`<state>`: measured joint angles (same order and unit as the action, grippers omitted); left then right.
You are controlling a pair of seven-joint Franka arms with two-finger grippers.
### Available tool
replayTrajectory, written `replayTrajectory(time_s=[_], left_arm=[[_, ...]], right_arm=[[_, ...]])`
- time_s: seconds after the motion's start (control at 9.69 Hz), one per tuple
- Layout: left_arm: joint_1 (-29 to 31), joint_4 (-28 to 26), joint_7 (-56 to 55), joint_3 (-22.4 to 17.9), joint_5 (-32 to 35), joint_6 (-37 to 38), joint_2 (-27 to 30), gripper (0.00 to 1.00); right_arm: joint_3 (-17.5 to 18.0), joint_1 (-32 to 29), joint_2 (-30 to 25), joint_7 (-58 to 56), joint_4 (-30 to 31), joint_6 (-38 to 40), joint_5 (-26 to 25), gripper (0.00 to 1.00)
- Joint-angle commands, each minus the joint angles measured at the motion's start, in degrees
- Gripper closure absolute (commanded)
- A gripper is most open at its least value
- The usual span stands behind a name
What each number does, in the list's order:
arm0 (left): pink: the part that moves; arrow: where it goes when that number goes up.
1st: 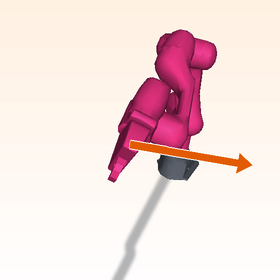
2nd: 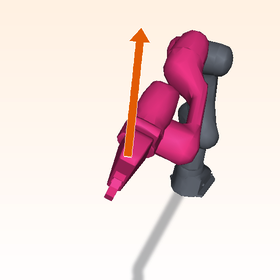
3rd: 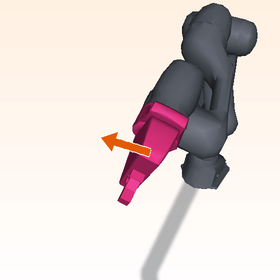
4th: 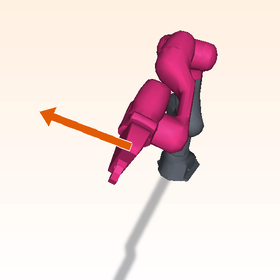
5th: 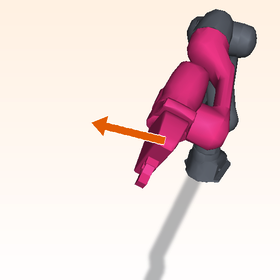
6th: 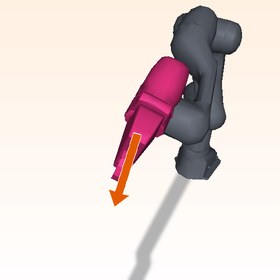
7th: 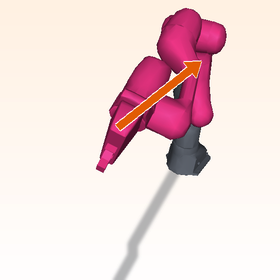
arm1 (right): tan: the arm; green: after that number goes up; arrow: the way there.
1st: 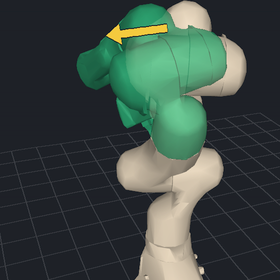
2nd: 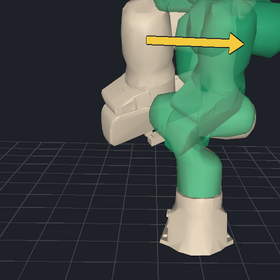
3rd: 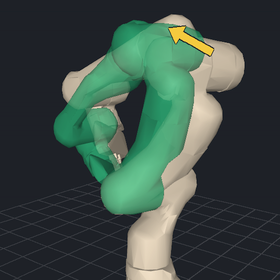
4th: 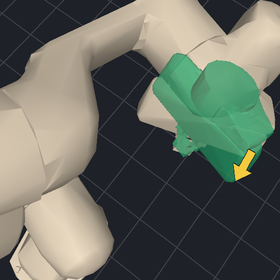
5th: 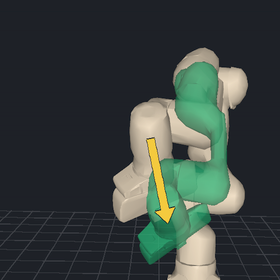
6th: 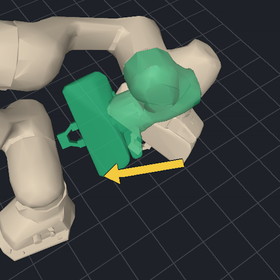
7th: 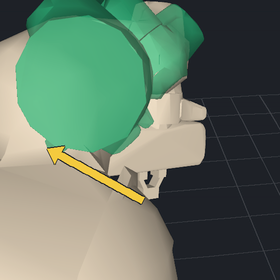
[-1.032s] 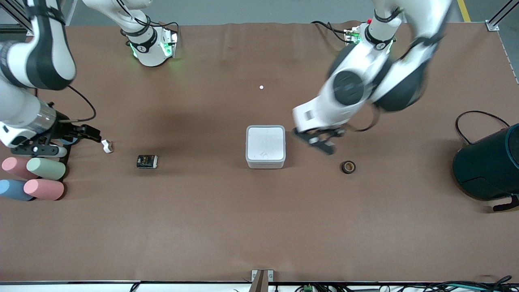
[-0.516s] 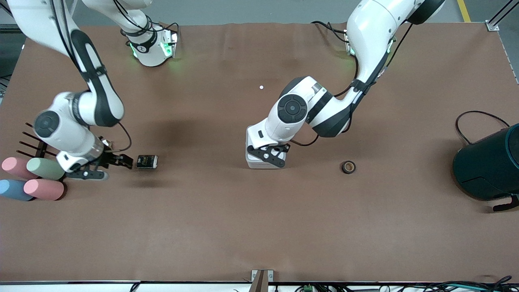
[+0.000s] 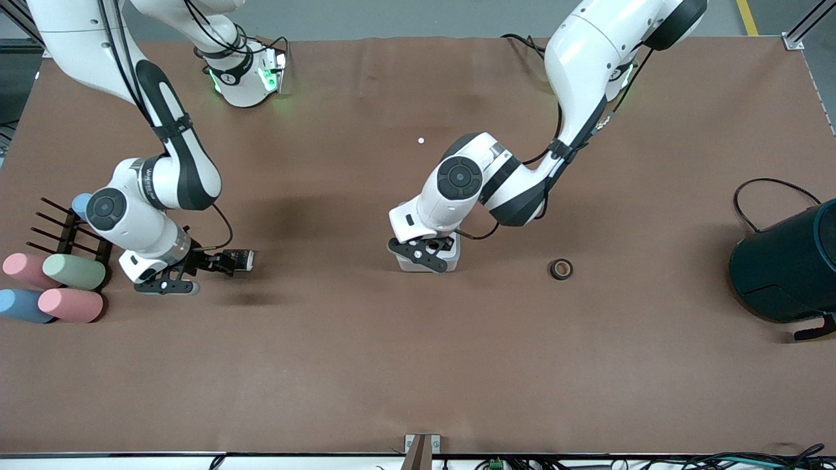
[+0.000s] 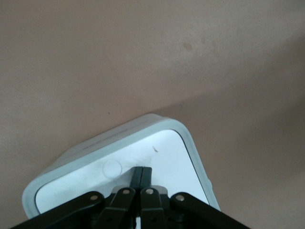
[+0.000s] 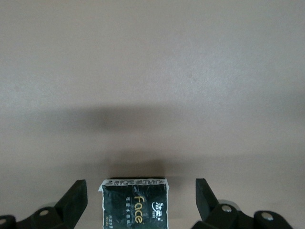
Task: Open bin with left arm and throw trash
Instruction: 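Lift the bin lid open with the left gripper while the right gripper grasps the tissue, then grasp the black tape roll with the left gripper while the right gripper lifts the tissue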
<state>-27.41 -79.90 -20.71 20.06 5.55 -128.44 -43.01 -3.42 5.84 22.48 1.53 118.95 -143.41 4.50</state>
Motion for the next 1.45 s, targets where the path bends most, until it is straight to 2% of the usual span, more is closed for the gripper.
replayTrajectory(time_s=[0.0,0.1,0.21,0.52,0.62,0.83,0.93,1.14,1.24,1.34], left_arm=[[0.0,-3.3,-3.9,-0.6,5.6,-7.9,-2.4,1.00],[0.2,-4.8,-4.5,-0.6,6.0,-10.1,-2.4,1.00],[1.1,-5.1,-4.3,-0.6,6.0,-9.1,-1.6,1.00],[4.5,-4.2,-3.3,-0.3,6.0,8.9,7.0,1.00],[6.6,-4.2,0.2,0.1,5.7,13.3,9.1,1.00],[11.2,-4.8,10.0,0.2,5.3,16.3,10.0,0.95],[13.0,-6.1,14.1,0.2,5.3,16.3,9.7,0.89],[17.3,-8.8,23.0,0.2,5.3,14.9,8.3,0.67],[19.8,-11.3,27.0,0.2,5.3,13.6,8.2,0.39],[22.8,-13.8,30.3,0.2,5.4,11.5,8.4,0.00]], right_arm=[[-0.3,-0.7,0.1,0.4,2.5,-1.6,1.1,0.00],[-0.3,-0.4,1.3,0.5,2.7,-2.7,1.1,0.00],[-0.3,-0.3,1.5,0.7,3.3,-3.6,1.2,0.00],[-0.2,1.8,2.6,4.0,3.5,-5.1,1.1,0.00],[-0.3,2.6,3.2,5.6,3.5,-5.3,1.1,0.00],[-0.3,3.6,3.4,6.0,4.4,-5.4,1.1,0.00],[-0.4,3.7,3.7,6.0,4.9,-5.5,1.0,0.00],[-0.4,3.8,3.9,5.9,5.8,-5.4,0.9,0.00],[-0.4,3.8,4.1,5.9,6.4,-5.8,0.7,0.00],[-0.4,3.8,4.4,5.9,6.5,-6.5,0.7,0.00]])
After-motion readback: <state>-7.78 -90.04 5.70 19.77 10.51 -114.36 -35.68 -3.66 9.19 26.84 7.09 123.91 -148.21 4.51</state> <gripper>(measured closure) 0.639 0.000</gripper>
